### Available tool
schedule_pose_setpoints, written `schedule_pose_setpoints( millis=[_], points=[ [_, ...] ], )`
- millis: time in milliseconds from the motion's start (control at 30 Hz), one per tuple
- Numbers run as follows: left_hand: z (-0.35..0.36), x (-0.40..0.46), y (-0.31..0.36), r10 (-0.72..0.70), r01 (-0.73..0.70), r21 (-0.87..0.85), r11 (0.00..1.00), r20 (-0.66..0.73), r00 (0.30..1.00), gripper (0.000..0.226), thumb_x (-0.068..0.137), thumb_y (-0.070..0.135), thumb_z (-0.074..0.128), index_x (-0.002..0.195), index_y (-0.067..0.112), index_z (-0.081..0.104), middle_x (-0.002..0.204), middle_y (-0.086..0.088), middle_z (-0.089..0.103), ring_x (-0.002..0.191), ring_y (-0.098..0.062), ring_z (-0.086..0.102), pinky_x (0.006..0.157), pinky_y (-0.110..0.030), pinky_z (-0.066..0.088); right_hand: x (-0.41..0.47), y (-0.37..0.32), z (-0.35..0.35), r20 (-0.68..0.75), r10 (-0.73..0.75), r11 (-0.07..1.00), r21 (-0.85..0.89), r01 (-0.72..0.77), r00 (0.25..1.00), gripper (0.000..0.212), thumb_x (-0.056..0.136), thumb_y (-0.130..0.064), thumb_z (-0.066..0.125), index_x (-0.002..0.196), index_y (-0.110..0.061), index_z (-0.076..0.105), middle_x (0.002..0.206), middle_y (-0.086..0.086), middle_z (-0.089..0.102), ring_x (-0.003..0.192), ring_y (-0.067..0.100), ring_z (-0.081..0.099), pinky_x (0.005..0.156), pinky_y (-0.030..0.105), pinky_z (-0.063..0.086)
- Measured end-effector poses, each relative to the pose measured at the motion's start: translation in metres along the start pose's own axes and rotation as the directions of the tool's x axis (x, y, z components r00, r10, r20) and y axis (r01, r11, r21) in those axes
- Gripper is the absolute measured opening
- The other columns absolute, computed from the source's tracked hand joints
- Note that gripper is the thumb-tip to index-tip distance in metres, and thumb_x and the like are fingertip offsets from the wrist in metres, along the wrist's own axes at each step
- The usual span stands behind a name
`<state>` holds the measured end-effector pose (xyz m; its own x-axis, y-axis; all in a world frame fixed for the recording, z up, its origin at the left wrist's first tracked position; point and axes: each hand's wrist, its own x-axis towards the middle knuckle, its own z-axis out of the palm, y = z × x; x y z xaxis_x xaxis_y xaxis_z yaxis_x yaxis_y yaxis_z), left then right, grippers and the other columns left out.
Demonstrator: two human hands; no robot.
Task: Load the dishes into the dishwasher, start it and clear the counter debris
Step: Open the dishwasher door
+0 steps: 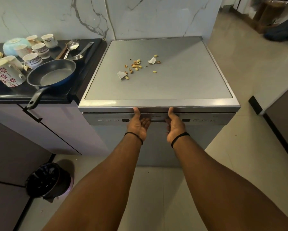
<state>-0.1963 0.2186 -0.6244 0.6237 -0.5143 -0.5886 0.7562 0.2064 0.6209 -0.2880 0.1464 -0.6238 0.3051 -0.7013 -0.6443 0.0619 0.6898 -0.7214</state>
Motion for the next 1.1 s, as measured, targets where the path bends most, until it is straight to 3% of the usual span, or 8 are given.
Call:
schedule_pose_setpoints(
  millis=[133, 267, 400, 500, 600, 767, 933, 1100],
  points=[
    [0.0, -0.001, -0.009, -0.012, 0.014, 0.018, 1.0, -0.086, 0.996, 0.074, 0.072, 0.057, 0.074, 0.127, 0.011, 0.055, 0.111, -0.012, 0.066, 0.095, -0.026, 0.066, 0.071, -0.036, 0.057, -0.004, 0.011, -0.001, -0.174, -0.004, 0.995, 0.101, 0.022, 0.985, 0.049, 0.072, -0.055, 0.076, 0.088, -0.012, 0.057, 0.092, -0.002, 0.062, 0.096, 0.019, 0.059, 0.086, 0.033, 0.043],
    [-0.017, -0.002, -0.016, -0.089, 0.099, 0.059, 0.993, -0.144, 0.986, 0.066, 0.07, 0.052, 0.079, 0.119, 0.012, 0.059, 0.105, -0.012, 0.07, 0.09, -0.031, 0.07, 0.068, -0.041, 0.06, -0.017, 0.035, -0.009, -0.234, -0.003, 0.995, 0.093, 0.025, 0.972, 0.081, 0.065, -0.062, 0.076, 0.125, -0.01, 0.058, 0.119, 0.005, 0.064, 0.108, 0.025, 0.061, 0.092, 0.037, 0.047],
    [-0.035, -0.024, -0.003, -0.075, 0.182, 0.496, 0.849, -0.228, 0.971, 0.067, 0.069, 0.066, 0.072, 0.109, 0.014, 0.057, 0.094, -0.006, 0.064, 0.081, -0.025, 0.062, 0.067, -0.038, 0.055, -0.025, 0.033, -0.03, -0.152, -0.025, 1.0, -0.007, 0.025, 0.988, 0.061, 0.073, -0.056, 0.074, 0.114, -0.012, 0.062, 0.108, 0.006, 0.069, 0.094, 0.022, 0.068, 0.075, 0.031, 0.057],
    [-0.045, -0.043, 0.014, 0.016, 0.192, 0.781, 0.594, -0.251, 0.968, 0.068, 0.066, 0.078, 0.064, 0.087, 0.014, 0.057, 0.066, -0.002, 0.052, 0.056, -0.016, 0.05, 0.06, -0.029, 0.053, -0.042, 0.024, -0.043, -0.122, -0.107, 0.918, -0.392, 0.051, 0.987, 0.058, 0.079, -0.067, 0.06, 0.091, -0.011, 0.066, 0.078, 0.004, 0.072, 0.063, 0.018, 0.07, 0.051, 0.025, 0.053],
    [-0.038, -0.06, 0.027, 0.168, 0.113, 0.99, 0.087, -0.127, 0.978, 0.067, 0.078, 0.08, 0.046, 0.076, 0.014, 0.056, 0.066, -0.004, 0.062, 0.058, -0.018, 0.06, 0.062, -0.03, 0.055, -0.057, 0.011, -0.048, -0.144, -0.231, 0.645, -0.763, 0.04, 0.962, 0.067, 0.081, -0.075, 0.048, 0.084, -0.011, 0.066, 0.053, 0.001, 0.068, 0.046, 0.014, 0.066, 0.052, 0.025, 0.052],
    [-0.03, -0.069, 0.03, 0.533, -0.034, 0.864, -0.503, 0.341, 0.774, 0.05, 0.075, 0.06, 0.071, 0.101, 0.018, 0.061, 0.095, -0.004, 0.058, 0.091, -0.023, 0.051, 0.079, -0.035, 0.042, -0.064, -0.004, -0.04, 0.178, -0.612, -0.005, -0.975, 0.221, 0.771, 0.03, 0.08, -0.045, 0.069, 0.092, -0.018, 0.064, 0.09, 0.005, 0.068, 0.085, 0.026, 0.064, 0.064, 0.029, 0.047],
    [-0.033, -0.049, 0.044, 0.28, -0.283, 0.858, -0.429, 0.424, 0.861, 0.07, 0.075, 0.049, 0.076, 0.136, 0.025, 0.048, 0.132, -0.004, 0.053, 0.12, -0.025, 0.05, 0.105, -0.04, 0.041, -0.046, -0.021, -0.045, 0.506, -0.428, -0.108, -0.851, 0.513, 0.749, 0.059, 0.081, -0.023, 0.065, 0.138, -0.021, 0.048, 0.135, 0.006, 0.053, 0.123, 0.025, 0.048, 0.107, 0.036, 0.038],
    [-0.043, -0.04, 0.049, 0.035, -0.329, 0.896, -0.298, 0.355, 0.934, 0.066, 0.075, 0.044, 0.077, 0.133, 0.024, 0.053, 0.127, 0.0, 0.059, 0.107, -0.021, 0.059, 0.098, -0.042, 0.049, -0.039, -0.012, -0.052, 0.56, -0.247, -0.103, -0.827, 0.553, 0.791, 0.054, 0.089, -0.042, 0.058, 0.139, -0.024, 0.048, 0.14, 0.0, 0.052, 0.126, 0.019, 0.049, 0.108, 0.036, 0.037]
  ],
)
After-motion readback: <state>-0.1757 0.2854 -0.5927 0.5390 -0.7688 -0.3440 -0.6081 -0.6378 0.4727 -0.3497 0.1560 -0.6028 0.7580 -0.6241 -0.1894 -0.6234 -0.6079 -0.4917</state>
